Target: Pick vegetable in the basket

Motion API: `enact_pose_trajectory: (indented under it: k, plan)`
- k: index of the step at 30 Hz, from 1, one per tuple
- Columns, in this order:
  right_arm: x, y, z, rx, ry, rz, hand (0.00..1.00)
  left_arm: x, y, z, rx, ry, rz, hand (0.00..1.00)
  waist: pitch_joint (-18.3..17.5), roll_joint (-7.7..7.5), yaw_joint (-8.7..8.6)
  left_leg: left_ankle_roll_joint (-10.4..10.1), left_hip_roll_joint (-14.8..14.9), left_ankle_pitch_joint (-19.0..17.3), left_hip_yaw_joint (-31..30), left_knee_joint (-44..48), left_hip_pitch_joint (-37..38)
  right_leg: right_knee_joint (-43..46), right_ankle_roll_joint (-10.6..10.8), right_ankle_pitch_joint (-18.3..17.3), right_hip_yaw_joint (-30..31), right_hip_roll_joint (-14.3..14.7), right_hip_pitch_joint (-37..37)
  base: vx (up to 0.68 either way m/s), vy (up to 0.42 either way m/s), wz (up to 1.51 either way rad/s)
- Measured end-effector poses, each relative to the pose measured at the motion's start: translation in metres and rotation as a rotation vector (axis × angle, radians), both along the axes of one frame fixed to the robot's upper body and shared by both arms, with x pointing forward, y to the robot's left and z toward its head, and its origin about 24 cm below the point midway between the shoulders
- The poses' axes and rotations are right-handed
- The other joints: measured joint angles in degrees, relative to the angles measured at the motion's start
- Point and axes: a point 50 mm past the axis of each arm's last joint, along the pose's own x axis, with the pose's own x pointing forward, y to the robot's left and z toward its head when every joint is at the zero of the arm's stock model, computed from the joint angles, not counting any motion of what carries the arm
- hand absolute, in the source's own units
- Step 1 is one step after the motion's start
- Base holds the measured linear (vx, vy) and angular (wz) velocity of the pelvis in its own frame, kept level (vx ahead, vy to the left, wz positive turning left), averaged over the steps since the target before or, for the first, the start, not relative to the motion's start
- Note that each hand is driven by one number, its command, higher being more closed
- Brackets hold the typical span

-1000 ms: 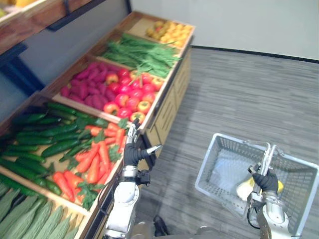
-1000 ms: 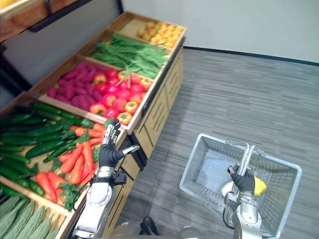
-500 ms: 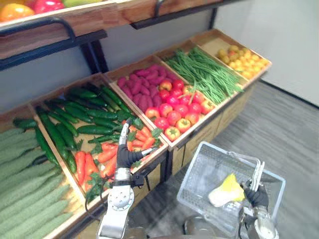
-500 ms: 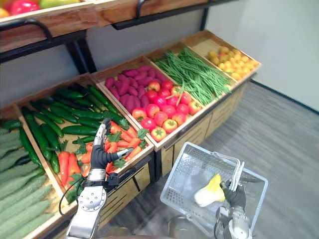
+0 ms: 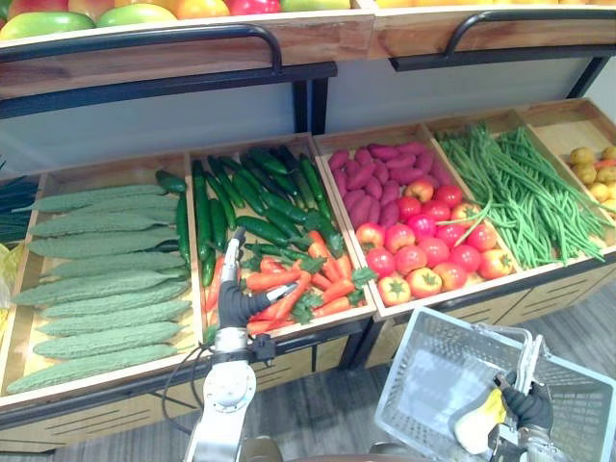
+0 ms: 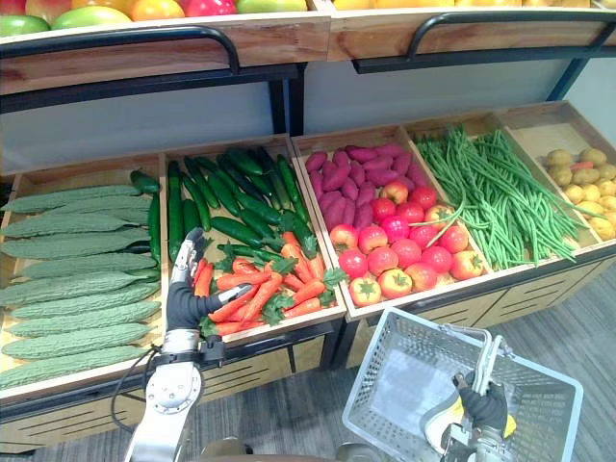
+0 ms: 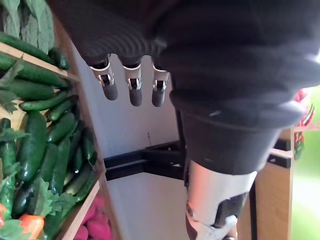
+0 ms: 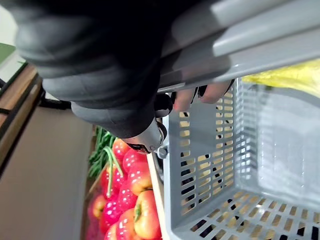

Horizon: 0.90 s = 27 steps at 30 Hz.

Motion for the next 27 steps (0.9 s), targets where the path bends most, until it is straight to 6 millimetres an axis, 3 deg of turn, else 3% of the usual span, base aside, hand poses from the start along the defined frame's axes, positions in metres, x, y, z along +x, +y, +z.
enact_pose_trajectory:
  k: [3, 5, 9, 13, 19, 20, 27]
  plan:
    - [0.003, 0.0, -0.005, 0.018, 0.01, 0.015, 1.0, 0.007, 0.009, -0.007, 0.083, 0.032, 0.009, 0.0, -0.05, 0.26, -0.29, 0.14, -1.74, 3.03, -0.04, -6.06, 1.27, -2.77, 0.46, 0.57, 1.48, -0.62, -0.08, -0.12, 0.066, 0.12]
    - [0.009, 0.002, -0.007, 0.029, 0.008, 0.035, 1.0, 0.01, 0.02, -0.021, 0.172, 0.112, 0.014, 0.0, -0.07, 0.52, -1.42, 0.23, -2.38, 6.76, 0.3, -12.01, 3.29, -4.03, 0.72, 1.21, 1.46, -0.56, -0.21, -0.1, 0.035, 0.08]
    - [0.016, 0.002, -0.005, 0.023, -0.002, 0.058, 1.0, 0.021, 0.025, -0.035, 0.268, 0.189, 0.003, 0.0, 0.0, 0.55, -2.74, 0.12, -2.69, 9.85, 0.6, -16.32, 4.59, -3.75, 0.97, 1.45, 1.57, -0.39, -1.48, -0.03, 0.016, -0.02]
    - [0.026, -0.001, 0.0, -0.001, -0.021, 0.101, 1.0, 0.038, 0.032, -0.045, 0.399, 0.25, 0.013, 0.0, 1.01, 0.14, -3.39, 0.5, -2.75, 10.43, 3.21, -16.3, 3.74, -3.74, 1.17, 2.63, 4.31, -0.28, -3.56, 0.0, 0.03, -0.31]
    - [0.043, -0.003, 0.009, -0.023, -0.067, 0.13, 1.0, 0.072, 0.038, -0.019, 0.559, 0.157, 0.055, 0.0, 4.04, -0.15, -4.96, 1.17, -2.81, 11.4, 4.72, -15.95, -0.05, -3.42, 1.29, 3.98, 6.1, -0.1, -8.43, -0.01, 0.008, -0.17]
    - [0.047, -0.002, 0.01, -0.027, -0.077, 0.143, 1.0, 0.077, 0.041, -0.013, 0.58, 0.134, 0.08, 0.0, 4.88, -0.21, -5.87, 1.26, -2.83, 11.49, 4.74, -15.94, -0.49, -3.39, 1.32, 4.1, 6.1, -0.13, -8.9, 0.0, 0.003, -0.06]
    - [0.057, 0.0, 0.02, -0.027, -0.135, 0.159, 1.0, 0.105, 0.035, 0.019, 0.679, 0.015, 0.135, 0.0, 8.65, -0.47, -6.21, 1.26, -2.85, 11.51, 6.16, -15.91, -1.86, -2.7, 1.13, 4.49, 7.77, 0.1, -11.49, 0.01, -0.004, -0.12]
